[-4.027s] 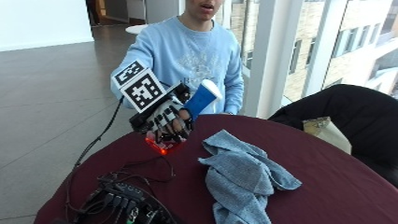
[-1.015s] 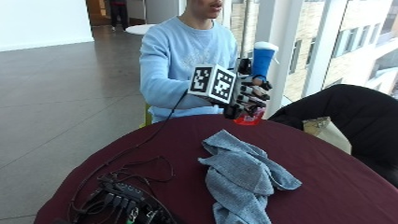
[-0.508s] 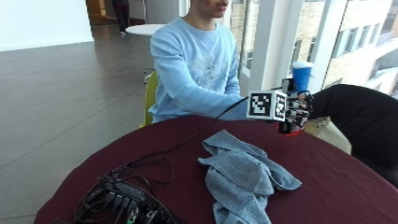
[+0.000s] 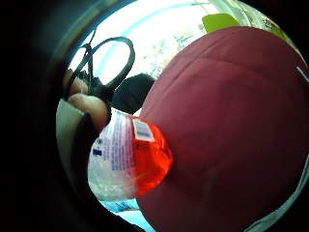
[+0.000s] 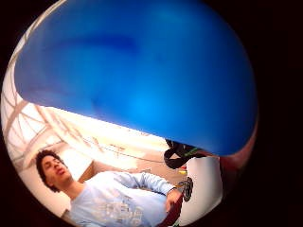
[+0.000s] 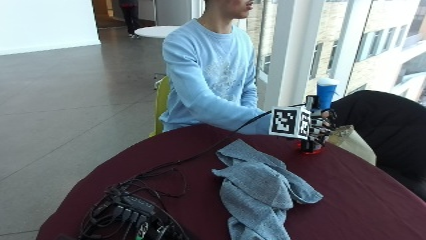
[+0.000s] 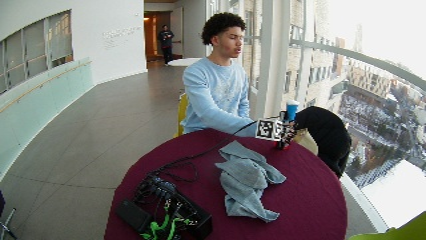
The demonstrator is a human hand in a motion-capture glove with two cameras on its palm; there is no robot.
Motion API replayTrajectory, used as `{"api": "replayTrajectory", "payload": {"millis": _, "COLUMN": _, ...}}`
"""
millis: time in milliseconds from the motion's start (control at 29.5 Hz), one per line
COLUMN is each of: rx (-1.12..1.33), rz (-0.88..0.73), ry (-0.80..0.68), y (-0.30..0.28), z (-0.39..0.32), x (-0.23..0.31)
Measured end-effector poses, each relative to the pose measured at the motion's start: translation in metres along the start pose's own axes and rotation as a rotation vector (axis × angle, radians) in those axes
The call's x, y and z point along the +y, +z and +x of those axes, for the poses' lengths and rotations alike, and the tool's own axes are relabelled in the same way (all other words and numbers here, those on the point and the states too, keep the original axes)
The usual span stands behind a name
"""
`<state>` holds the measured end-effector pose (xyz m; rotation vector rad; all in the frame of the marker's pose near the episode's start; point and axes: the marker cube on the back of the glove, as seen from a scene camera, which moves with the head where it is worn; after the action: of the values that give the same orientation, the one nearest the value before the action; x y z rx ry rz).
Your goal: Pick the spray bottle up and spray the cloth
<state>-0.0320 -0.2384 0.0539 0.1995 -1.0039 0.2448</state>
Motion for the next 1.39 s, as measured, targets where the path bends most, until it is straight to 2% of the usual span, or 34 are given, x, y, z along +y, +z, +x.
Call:
{"api": "replayTrajectory", "payload": {"millis": 237, "rx": 0.012, "rz": -0.02, "ry": -0.044, "y": -0.013, "z": -0.006, "x": 0.012}}
{"api": "replayTrajectory", "payload": {"millis": 372, "rx": 0.098, "rz": -0.054, "ry": -0.065, "y": -0.035, "z": -0.015, "x": 0.029}}
{"api": "replayTrajectory", "payload": {"millis": 643, "rx": 0.352, "rz": -0.137, "ry": -0.079, "y": -0.082, "z": -0.023, "x": 0.1}}
{"api": "replayTrajectory", "payload": {"millis": 846, "rx": 0.585, "rz": -0.175, "ry": -0.056, "y": -0.143, "z": -0.022, "x": 0.165}}
{"api": "replayTrajectory", "payload": {"millis": 1184, "rx": 0.925, "rz": -0.084, "ry": 0.009, "y": -0.232, "z": -0.004, "x": 0.256}}
{"api": "replayTrajectory", "payload": {"millis": 1388, "rx": 0.988, "rz": -0.055, "ry": 0.065, "y": -0.27, "z": 0.011, "x": 0.288}}
